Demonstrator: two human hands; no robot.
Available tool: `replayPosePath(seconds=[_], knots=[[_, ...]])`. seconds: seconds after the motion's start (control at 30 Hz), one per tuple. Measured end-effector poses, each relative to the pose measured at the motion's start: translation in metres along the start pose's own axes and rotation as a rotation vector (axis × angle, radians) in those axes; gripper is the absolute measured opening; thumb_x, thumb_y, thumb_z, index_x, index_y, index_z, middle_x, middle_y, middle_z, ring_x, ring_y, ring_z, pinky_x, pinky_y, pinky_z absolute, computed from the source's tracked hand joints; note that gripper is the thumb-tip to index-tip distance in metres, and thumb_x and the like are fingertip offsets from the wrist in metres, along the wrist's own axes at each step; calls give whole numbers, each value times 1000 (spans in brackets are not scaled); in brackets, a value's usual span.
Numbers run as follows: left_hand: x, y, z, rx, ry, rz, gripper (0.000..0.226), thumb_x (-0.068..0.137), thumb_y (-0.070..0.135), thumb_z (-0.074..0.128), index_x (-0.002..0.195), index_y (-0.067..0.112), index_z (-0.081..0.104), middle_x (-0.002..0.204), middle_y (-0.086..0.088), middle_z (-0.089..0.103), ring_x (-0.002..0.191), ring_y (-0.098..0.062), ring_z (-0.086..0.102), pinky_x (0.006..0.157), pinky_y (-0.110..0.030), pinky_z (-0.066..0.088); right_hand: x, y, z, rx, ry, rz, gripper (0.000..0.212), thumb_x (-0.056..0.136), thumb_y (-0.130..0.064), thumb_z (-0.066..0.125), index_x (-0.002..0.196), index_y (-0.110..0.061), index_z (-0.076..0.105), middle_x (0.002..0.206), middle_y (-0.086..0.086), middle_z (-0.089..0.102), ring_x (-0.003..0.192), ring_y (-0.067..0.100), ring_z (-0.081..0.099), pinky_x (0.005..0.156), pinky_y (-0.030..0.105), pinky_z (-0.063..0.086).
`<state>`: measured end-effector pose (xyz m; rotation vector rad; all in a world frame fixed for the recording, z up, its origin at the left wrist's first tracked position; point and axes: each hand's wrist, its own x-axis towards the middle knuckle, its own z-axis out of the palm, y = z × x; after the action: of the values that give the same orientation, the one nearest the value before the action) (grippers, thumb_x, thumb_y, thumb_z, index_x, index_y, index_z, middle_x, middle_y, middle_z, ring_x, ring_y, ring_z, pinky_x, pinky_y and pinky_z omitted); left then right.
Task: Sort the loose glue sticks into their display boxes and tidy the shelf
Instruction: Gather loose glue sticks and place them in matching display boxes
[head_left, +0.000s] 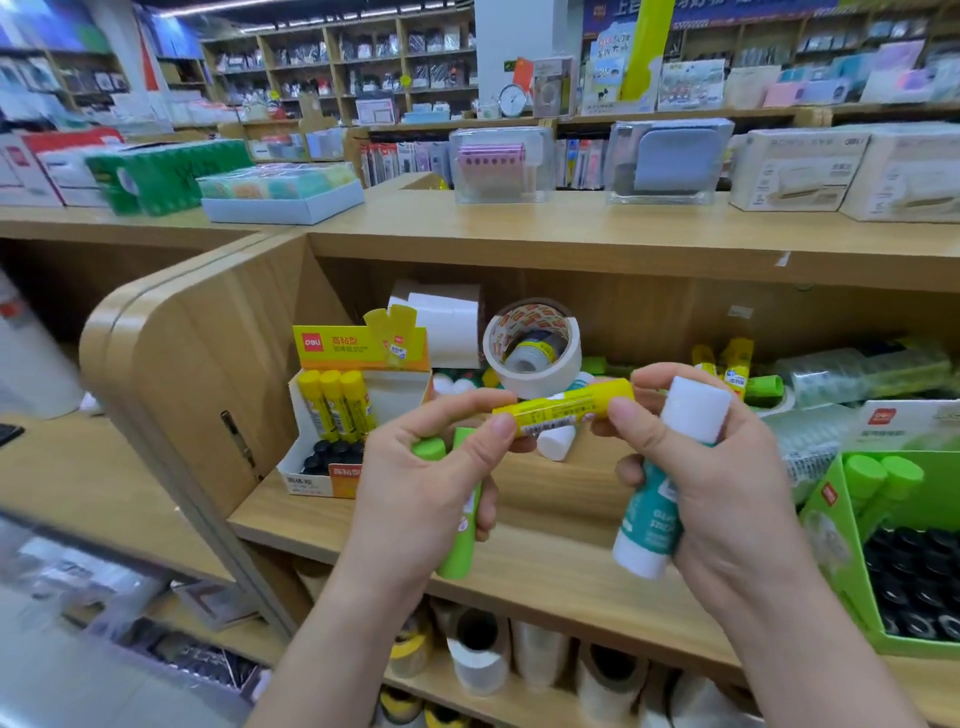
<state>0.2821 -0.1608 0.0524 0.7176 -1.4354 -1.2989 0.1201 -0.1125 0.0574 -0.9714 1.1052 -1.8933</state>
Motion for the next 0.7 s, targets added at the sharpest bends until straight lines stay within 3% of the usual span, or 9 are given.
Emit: replayPosePath(seconds=[0.17, 0.37, 0.43, 0.53, 0.6, 0.7], knots=[[-9, -5, -12, 19, 38, -12, 19, 72, 21, 72, 90, 20, 74, 83, -14, 73, 37, -19, 44, 38, -22, 39, 0, 7, 14, -20, -13, 22, 12, 67, -18, 72, 76, -18, 63, 69, 2, 68, 68, 27, 58, 44, 22, 44], [-20, -5, -38, 218, 177, -15, 24, 80, 2, 73, 90, 24, 71, 82, 1, 73, 40, -16, 48, 40, -23, 41, -1, 17, 39, -121, -42, -11, 10, 71, -15, 74, 76, -16, 66, 71, 5, 69, 58, 12, 62, 48, 22, 49], [-20, -9, -57, 398, 261, 10, 28, 83, 9, 72, 99, 31, 70, 86, 12, 73, 53, -7, 58, 50, -25, 50, 1, 16, 49, -175, -31, -63, 11, 76, -9, 75, 81, -12, 66, 68, 3, 67, 54, 12, 61, 51, 21, 51], [-14, -16, -88, 809, 363, -25, 34, 85, 27, 71, 115, 41, 65, 105, 18, 70, 92, -2, 64, 84, -26, 54, 11, 12, 65, -280, -47, -178, 12, 79, -5, 74, 87, -9, 66, 69, 8, 67, 56, 16, 63, 54, 24, 53], [-11, -19, -96, 934, 322, -90, 39, 86, 32, 69, 123, 40, 61, 113, 16, 67, 100, -1, 58, 89, -16, 45, 20, 15, 77, -396, -58, -275, 15, 77, -9, 77, 86, -14, 66, 73, 5, 68, 65, 22, 66, 57, 30, 55], [-9, -24, -98, 1027, 217, -139, 31, 89, 34, 65, 120, 38, 65, 115, 16, 66, 104, -4, 57, 88, -17, 43, 34, 29, 95, -592, -81, -404, 17, 76, -15, 79, 86, -17, 65, 80, -4, 67, 74, 19, 64, 65, 33, 53]])
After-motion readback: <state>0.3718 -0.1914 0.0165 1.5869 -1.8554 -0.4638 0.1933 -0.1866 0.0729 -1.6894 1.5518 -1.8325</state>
